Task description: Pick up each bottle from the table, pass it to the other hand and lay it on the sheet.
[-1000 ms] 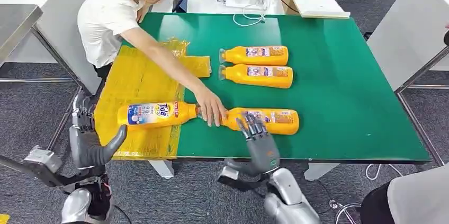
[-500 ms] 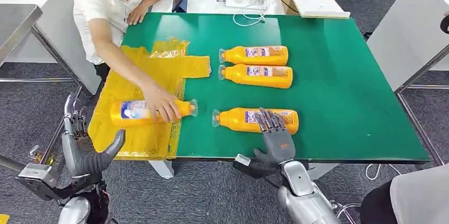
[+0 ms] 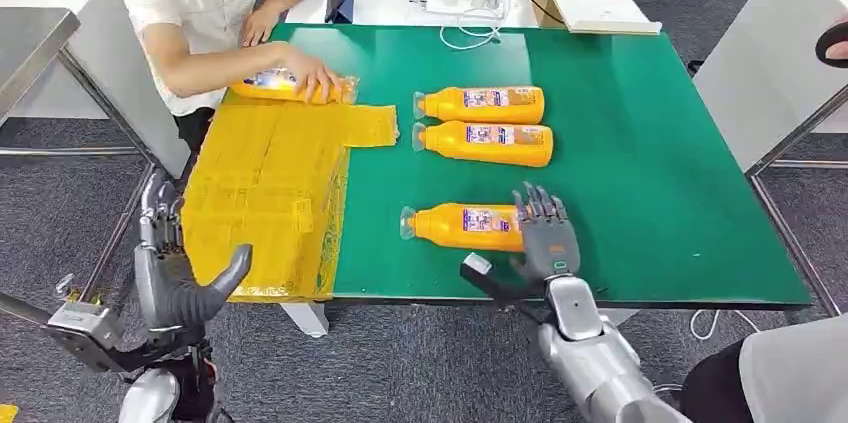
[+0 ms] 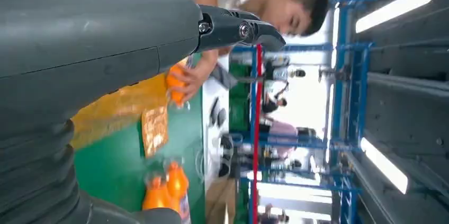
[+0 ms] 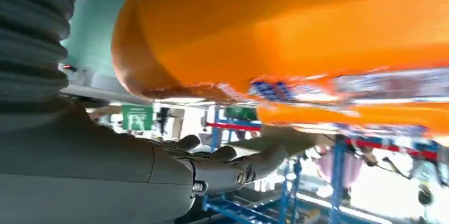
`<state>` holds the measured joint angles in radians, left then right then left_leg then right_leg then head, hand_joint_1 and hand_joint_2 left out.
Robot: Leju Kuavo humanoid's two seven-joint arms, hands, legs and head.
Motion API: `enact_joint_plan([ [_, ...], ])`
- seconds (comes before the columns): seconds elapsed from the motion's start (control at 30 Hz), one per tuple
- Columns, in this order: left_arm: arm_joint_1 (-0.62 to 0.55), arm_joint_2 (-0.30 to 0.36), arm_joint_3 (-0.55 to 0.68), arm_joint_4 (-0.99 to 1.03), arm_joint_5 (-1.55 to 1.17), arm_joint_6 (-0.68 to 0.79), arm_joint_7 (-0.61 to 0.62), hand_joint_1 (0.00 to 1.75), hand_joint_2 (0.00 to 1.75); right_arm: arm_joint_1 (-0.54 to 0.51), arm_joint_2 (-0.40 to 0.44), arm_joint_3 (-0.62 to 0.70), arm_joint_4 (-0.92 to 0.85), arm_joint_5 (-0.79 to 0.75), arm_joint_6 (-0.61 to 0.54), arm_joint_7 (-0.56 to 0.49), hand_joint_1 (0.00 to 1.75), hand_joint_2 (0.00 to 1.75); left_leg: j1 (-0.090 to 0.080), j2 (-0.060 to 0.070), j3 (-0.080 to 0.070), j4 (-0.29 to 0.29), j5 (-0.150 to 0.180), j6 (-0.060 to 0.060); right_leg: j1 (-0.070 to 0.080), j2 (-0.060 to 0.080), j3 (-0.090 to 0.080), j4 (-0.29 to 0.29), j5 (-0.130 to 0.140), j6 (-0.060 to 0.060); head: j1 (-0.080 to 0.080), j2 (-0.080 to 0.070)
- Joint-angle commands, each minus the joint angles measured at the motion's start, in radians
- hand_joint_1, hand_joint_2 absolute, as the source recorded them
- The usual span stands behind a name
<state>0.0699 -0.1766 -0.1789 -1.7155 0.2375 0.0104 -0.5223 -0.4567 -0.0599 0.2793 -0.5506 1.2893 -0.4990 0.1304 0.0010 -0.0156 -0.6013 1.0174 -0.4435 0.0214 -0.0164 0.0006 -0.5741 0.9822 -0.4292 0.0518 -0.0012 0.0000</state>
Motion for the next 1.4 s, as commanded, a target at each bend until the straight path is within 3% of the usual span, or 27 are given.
enact_joint_plan([
  [0.03,-0.055,0.012,-0.036,0.068,0.024,-0.017,0.023,0.00,1.75,-0.126,-0.002,-0.045,0.163,0.003,0.087,0.031,0.00,1.75,0.000,0.002,0.002,0.000,0.000,-0.001,0.000,0.001,0.002,0.000,0.000,-0.002,0.000,0.000],
  [0.17,-0.066,0.016,-0.045,0.086,0.019,-0.020,0.026,0.00,1.75,-0.136,0.007,-0.075,0.180,-0.034,0.131,0.013,0.00,1.75,0.000,0.000,0.001,-0.001,0.000,-0.001,0.000,-0.001,0.001,0.000,0.000,-0.001,0.000,0.000],
  [0.3,-0.096,0.018,-0.050,0.123,0.019,-0.023,0.031,0.00,1.75,-0.155,0.011,-0.099,0.242,-0.069,0.337,0.034,0.00,1.75,0.000,0.000,0.002,-0.001,0.000,-0.001,0.000,-0.001,0.002,-0.001,0.000,-0.001,0.000,0.000],
  [0.33,-0.104,0.019,-0.052,0.133,0.019,-0.026,0.034,0.00,1.75,-0.154,0.009,-0.107,0.244,-0.080,0.364,0.033,1.38,1.75,0.000,0.001,0.004,-0.001,0.000,-0.001,0.001,-0.001,0.004,-0.001,0.000,-0.002,-0.001,0.000],
  [0.4,-0.113,0.019,-0.055,0.146,0.027,-0.033,0.039,0.00,1.75,-0.149,0.002,-0.119,0.245,-0.095,0.368,0.009,1.69,1.75,0.000,-0.001,0.004,-0.001,0.001,-0.001,0.001,-0.002,0.004,-0.001,0.000,-0.002,0.000,0.000],
  [0.53,-0.118,0.023,-0.059,0.152,0.039,-0.042,0.041,0.00,1.75,-0.141,0.000,-0.135,0.250,-0.118,0.365,-0.037,1.59,1.75,0.001,-0.001,0.006,-0.001,0.001,-0.001,0.001,-0.003,0.005,-0.002,0.000,-0.002,0.000,0.000],
  [0.8,-0.124,0.027,-0.064,0.160,0.047,-0.048,0.043,0.00,1.75,-0.136,0.002,-0.141,0.255,-0.132,0.369,-0.079,1.62,1.75,0.000,-0.001,0.009,-0.001,0.001,0.000,0.000,-0.002,0.008,-0.001,0.000,-0.001,0.000,0.000],
  [0.83,-0.126,0.028,-0.066,0.164,0.054,-0.050,0.043,0.00,1.75,-0.132,0.005,-0.157,0.251,-0.152,0.359,-0.106,1.59,1.75,0.001,-0.001,0.010,-0.001,0.001,-0.001,0.001,-0.002,0.009,-0.002,0.000,-0.002,0.000,0.000],
  [0.87,-0.129,0.030,-0.070,0.168,0.058,-0.052,0.043,0.00,1.75,-0.129,0.005,-0.152,0.254,-0.153,0.357,-0.135,1.71,1.75,0.001,-0.001,0.011,-0.002,0.001,-0.001,0.001,-0.003,0.010,-0.002,0.000,-0.002,0.000,0.000],
  [0.93,-0.135,0.034,-0.079,0.174,0.064,-0.056,0.041,0.00,1.75,-0.121,0.009,-0.163,0.257,-0.174,0.357,-0.187,1.75,1.75,0.001,-0.001,0.011,-0.002,0.001,-0.001,0.001,-0.003,0.010,-0.003,0.001,-0.002,-0.001,0.000],
  [1.1,-0.142,0.042,-0.093,0.180,0.072,-0.061,0.031,0.00,1.75,-0.101,0.029,-0.143,0.258,-0.184,0.308,-0.301,1.75,1.75,0.001,0.000,0.011,-0.003,0.001,-0.001,0.002,-0.002,0.011,-0.003,0.001,-0.002,0.000,0.000],
  [1.23,-0.122,0.043,-0.097,0.168,0.073,-0.059,0.027,0.00,1.75,-0.075,0.062,-0.225,0.233,-0.312,0.268,-0.443,1.75,1.75,0.002,0.004,0.011,-0.002,0.001,-0.002,0.002,0.000,0.010,-0.003,0.001,-0.002,0.000,0.000],
  [1.33,-0.105,0.063,-0.140,0.203,-0.009,0.029,0.129,0.00,1.75,-0.035,0.101,-0.315,0.171,-0.465,0.281,-0.574,1.75,1.75,0.001,0.005,0.010,-0.001,0.000,-0.001,0.001,0.001,0.008,-0.001,0.001,-0.001,-0.001,0.000],
  [1.4,-0.086,0.073,-0.165,0.258,0.060,0.007,0.226,0.00,1.75,0.003,0.138,-0.352,0.094,-0.586,0.332,-0.664,1.75,1.75,0.001,0.006,0.012,-0.003,0.000,-0.001,0.002,0.003,0.010,-0.003,0.001,-0.001,0.000,0.000],
])
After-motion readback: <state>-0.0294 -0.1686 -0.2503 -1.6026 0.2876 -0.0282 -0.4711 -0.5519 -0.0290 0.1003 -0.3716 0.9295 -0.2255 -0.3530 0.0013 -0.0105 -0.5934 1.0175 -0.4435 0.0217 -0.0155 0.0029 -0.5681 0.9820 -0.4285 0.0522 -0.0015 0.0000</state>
